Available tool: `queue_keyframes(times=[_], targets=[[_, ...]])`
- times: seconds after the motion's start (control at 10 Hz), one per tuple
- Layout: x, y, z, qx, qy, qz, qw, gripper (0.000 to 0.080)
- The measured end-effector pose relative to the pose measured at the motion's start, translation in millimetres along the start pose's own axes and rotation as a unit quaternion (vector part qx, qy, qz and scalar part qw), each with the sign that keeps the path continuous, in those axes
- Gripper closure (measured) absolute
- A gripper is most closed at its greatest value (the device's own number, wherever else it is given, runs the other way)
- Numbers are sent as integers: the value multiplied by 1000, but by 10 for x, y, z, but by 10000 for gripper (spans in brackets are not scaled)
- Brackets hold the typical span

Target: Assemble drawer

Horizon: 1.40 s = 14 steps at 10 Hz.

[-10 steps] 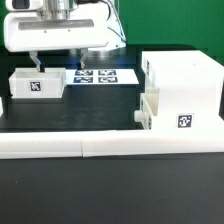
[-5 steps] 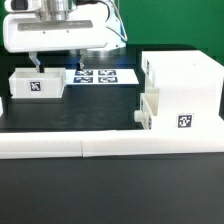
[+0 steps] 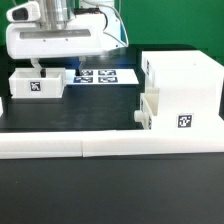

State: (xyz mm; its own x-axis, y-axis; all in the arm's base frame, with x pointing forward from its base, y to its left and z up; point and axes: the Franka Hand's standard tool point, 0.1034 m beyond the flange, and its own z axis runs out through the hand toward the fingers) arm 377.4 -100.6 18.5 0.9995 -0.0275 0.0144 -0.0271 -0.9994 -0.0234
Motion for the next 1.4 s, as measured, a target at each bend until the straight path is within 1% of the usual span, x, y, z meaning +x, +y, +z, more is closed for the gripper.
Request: queue_keyframes(times=[0.3, 0.6, 0.7, 0.8, 0.9, 1.0, 1.1, 1.2, 1.4], targets=[[-85, -15, 112, -7, 5, -4, 1000, 151], [-110, -22, 142, -7, 4, -4, 1000, 151], [-109, -22, 142, -7, 4, -4, 1000, 301], [-107, -21, 141, -7, 4, -4, 1000, 301], [-106, -21, 141, -8, 4, -4, 1000, 481], [-106, -21, 141, -8, 5, -4, 1000, 617], [-106, -21, 141, -8, 5, -4, 1000, 617], [-106, -21, 141, -8, 5, -4, 1000, 758], [-106, -21, 141, -8, 5, -4, 1000, 758]])
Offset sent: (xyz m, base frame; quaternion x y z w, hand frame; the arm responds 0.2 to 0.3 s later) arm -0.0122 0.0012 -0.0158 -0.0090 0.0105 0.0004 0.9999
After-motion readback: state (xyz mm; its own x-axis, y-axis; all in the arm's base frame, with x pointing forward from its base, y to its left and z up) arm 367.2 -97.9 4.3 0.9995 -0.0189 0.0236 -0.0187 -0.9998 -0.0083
